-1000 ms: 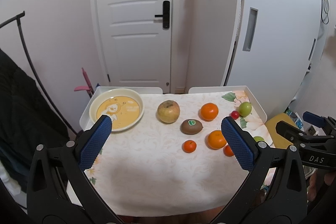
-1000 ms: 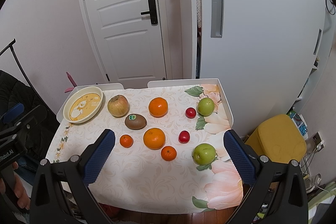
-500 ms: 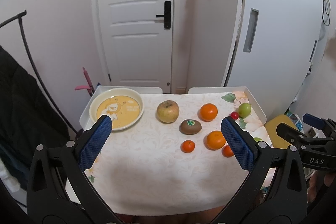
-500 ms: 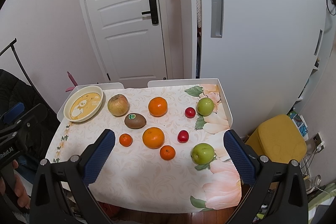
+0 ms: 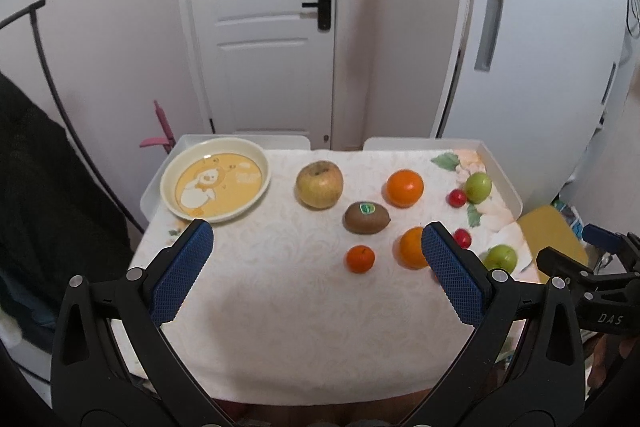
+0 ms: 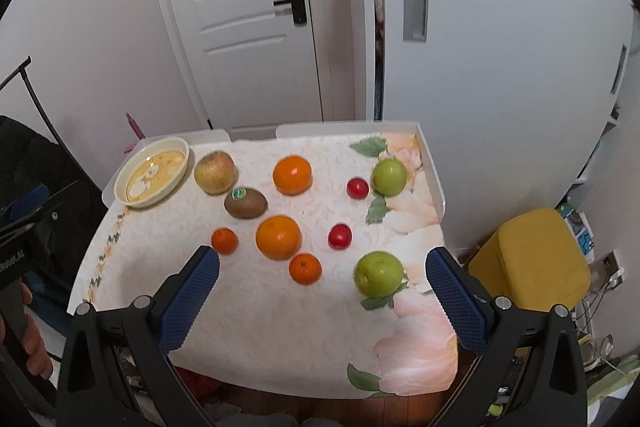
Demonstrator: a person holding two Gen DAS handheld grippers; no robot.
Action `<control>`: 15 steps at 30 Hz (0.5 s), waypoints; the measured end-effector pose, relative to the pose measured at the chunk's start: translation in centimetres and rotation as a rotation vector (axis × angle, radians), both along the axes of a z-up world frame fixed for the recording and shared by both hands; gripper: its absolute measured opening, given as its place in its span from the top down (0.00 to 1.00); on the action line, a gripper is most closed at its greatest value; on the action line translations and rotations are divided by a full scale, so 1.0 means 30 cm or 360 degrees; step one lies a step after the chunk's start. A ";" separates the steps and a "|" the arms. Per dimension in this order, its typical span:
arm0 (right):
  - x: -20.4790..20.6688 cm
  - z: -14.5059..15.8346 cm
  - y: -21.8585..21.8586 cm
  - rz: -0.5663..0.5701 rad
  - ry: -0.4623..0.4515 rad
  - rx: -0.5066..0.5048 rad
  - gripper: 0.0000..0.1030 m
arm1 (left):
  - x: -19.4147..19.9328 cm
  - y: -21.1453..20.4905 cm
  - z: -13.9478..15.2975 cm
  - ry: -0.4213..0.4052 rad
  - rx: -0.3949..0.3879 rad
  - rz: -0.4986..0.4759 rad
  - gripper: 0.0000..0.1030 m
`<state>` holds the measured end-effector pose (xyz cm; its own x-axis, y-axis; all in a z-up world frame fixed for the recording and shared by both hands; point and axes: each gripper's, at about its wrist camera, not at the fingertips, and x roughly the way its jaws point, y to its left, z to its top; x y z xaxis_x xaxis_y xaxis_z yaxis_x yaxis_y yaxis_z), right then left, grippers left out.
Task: Organize fruits
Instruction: 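Grasp a small tangerine with the left tool while the right tool grasps another small tangerine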
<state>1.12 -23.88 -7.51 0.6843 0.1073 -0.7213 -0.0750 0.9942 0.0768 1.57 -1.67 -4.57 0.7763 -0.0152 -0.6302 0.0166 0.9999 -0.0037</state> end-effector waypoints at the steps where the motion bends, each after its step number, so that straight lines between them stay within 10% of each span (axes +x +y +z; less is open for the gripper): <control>1: 0.000 -0.014 -0.005 0.0005 0.0006 0.0006 0.00 | 0.007 -0.004 -0.020 0.0005 0.0008 -0.0011 0.00; 15: 0.034 -0.306 0.004 0.0069 0.0104 0.0046 0.00 | 0.162 -0.079 -0.353 0.0156 0.0097 -0.0355 0.05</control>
